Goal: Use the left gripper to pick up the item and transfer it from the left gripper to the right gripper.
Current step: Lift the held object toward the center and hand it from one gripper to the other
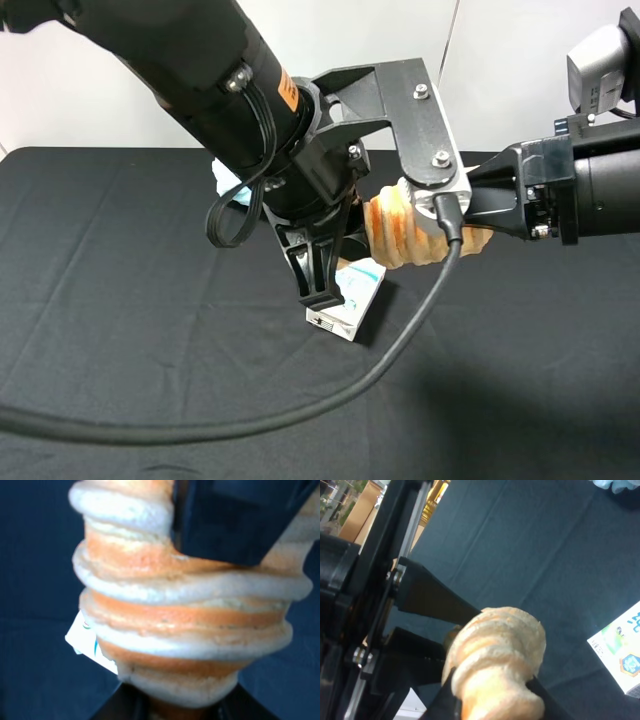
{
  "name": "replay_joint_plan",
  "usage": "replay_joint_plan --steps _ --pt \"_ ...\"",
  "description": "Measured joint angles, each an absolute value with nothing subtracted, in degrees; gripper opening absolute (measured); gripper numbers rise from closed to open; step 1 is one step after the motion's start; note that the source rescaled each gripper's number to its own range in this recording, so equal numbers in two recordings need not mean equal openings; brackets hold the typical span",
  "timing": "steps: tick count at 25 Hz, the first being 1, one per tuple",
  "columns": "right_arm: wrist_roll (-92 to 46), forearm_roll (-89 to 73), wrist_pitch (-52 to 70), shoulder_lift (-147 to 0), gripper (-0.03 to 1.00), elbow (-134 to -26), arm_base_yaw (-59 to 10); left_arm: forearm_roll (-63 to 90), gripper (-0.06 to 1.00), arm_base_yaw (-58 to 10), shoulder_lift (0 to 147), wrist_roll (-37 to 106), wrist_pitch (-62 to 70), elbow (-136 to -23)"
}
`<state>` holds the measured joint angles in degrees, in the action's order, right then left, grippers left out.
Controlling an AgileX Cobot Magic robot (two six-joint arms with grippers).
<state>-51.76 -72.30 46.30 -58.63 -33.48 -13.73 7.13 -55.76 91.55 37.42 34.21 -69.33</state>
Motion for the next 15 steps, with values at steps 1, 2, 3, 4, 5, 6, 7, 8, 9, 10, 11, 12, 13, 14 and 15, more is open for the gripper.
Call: replay_joint_plan --steps 1,2,3,4,5,6,7,8,9,10,11,12,13,14,15 --pt "-51.76 -72.30 46.24 -58.63 0.04 -33.48 -13.73 6.95 0.02 -55.76 91.55 37.42 34.10 -69.33" --pt "-51.76 -72.30 46.19 -58.63 0.04 -33.48 -13.73 6.80 0.11 -55.76 91.55 37.42 33.87 -69.33" --pt "-51.76 -72.30 46.19 -58.63 0.04 -33.48 -13.73 6.65 0.21 -55.76 91.55 37.42 33.71 -69.33" --pt "-51.76 -72.45 46.19 -58.63 0.04 -33.48 -13.73 6.51 0.39 -55.76 91.55 37.43 33.29 -69.33" --pt "-51.76 -72.45 46.41 -58.63 0.04 -33.48 -13.73 6.33 0.57 -55.76 91.55 37.48 32.88 -69.33" --pt "-51.76 -72.45 46.61 -58.63 0.03 -33.48 -13.73 6.08 0.71 -55.76 91.55 37.48 32.42 -69.33" --pt "-51.76 -72.45 46.72 -58.63 0.02 -33.48 -13.73 6.00 0.82 -55.76 91.55 37.48 32.11 -69.33" --pt "-51.76 -72.45 46.80 -58.63 0.02 -33.48 -13.73 5.96 0.89 -55.76 91.55 37.48 31.88 -69.33" --pt "-51.76 -72.45 46.84 -58.63 0.02 -33.48 -13.73 5.96 0.93 -55.76 91.55 37.48 31.86 -69.33" --pt "-51.76 -72.45 46.97 -58.63 0.02 -33.48 -13.73 5.96 0.95 -55.76 91.55 37.48 31.82 -69.33" --pt "-51.76 -72.45 47.05 -58.63 0.02 -33.48 -13.73 5.96 0.97 -55.76 91.55 37.48 31.82 -69.33" --pt "-51.76 -72.45 47.05 -58.63 0.02 -33.48 -13.73 5.96 0.98 -55.76 91.55 37.48 31.82 -69.33" --pt "-51.76 -72.45 47.10 -58.63 0.02 -33.48 -13.73 5.96 0.99 -55.76 91.55 37.48 31.82 -69.33" --pt "-51.76 -72.45 47.23 -58.63 0.02 -33.48 -13.73 5.96 0.99 -55.76 91.55 37.48 31.87 -69.33" --pt "-51.76 -72.45 47.23 -58.63 0.02 -33.48 -13.73 5.96 0.99 -55.76 91.55 37.48 31.92 -69.33"
